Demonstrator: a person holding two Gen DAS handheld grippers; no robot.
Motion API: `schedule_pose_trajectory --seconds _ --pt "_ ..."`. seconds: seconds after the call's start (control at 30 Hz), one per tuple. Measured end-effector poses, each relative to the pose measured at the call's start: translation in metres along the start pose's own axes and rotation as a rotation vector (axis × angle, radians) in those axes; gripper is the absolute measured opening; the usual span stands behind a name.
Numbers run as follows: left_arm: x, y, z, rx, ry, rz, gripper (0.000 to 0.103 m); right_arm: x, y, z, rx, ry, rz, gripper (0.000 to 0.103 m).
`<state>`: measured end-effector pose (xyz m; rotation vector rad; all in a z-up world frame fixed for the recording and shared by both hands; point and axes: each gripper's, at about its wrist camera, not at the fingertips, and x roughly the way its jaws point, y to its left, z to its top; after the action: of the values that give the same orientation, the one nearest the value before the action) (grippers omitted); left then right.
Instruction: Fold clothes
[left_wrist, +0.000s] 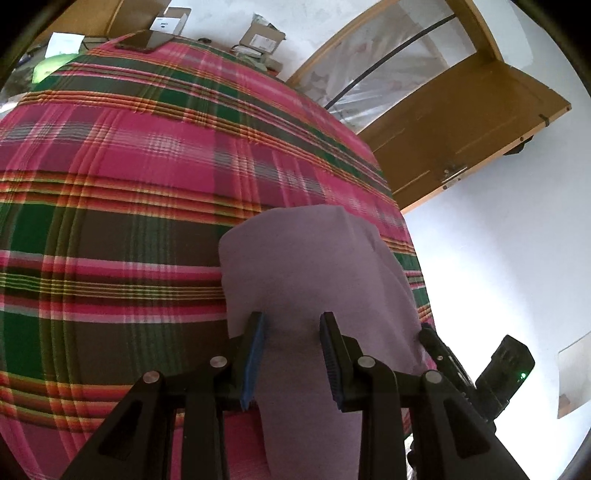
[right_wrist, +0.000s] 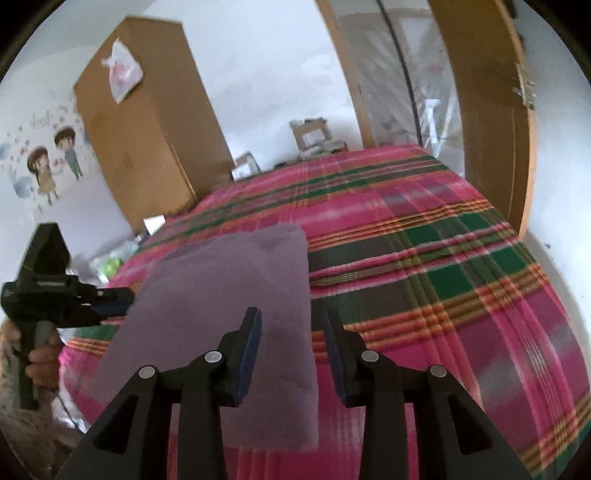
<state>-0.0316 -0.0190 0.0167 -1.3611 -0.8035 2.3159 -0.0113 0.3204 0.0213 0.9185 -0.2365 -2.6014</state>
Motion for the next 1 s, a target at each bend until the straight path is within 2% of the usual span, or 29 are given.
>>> schedule_pose_trajectory --seconds 0.17,0.47,0.57,0.73,0.8,0.93,1.0 --pt "0.002 0.011 0.000 -0.042 -0.006 -0.017 0.031 0.022 0.001 -0.009 -0.011 0.075 -0.021 0.036" --pt "-0.005 0.013 -0.010 -0.043 -0.002 -0.004 0.035 0.013 0.006 -0.018 -0.022 0.081 -0.056 0.036" --pt "-0.008 0.013 -0.020 -0.038 0.017 0.000 0.036 0.001 0.025 -0.016 -0.107 0.039 -0.090 0.036" --pt "-0.011 0.018 -0.037 -0.074 0.044 -0.059 0.037 -0.003 0.066 -0.020 -0.230 -0.005 -0.062 0.043" --pt "-0.011 0.018 -0.041 -0.078 0.050 -0.065 0.039 -0.003 0.077 -0.023 -0.277 -0.016 -0.100 0.043" --pt "-0.011 0.018 -0.047 -0.079 0.058 -0.081 0.040 0.000 0.073 -0.027 -0.295 -0.003 -0.312 0.043" --pt "-0.011 0.018 -0.049 -0.078 0.060 -0.082 0.040 0.002 0.060 -0.027 -0.239 0.032 -0.315 0.043"
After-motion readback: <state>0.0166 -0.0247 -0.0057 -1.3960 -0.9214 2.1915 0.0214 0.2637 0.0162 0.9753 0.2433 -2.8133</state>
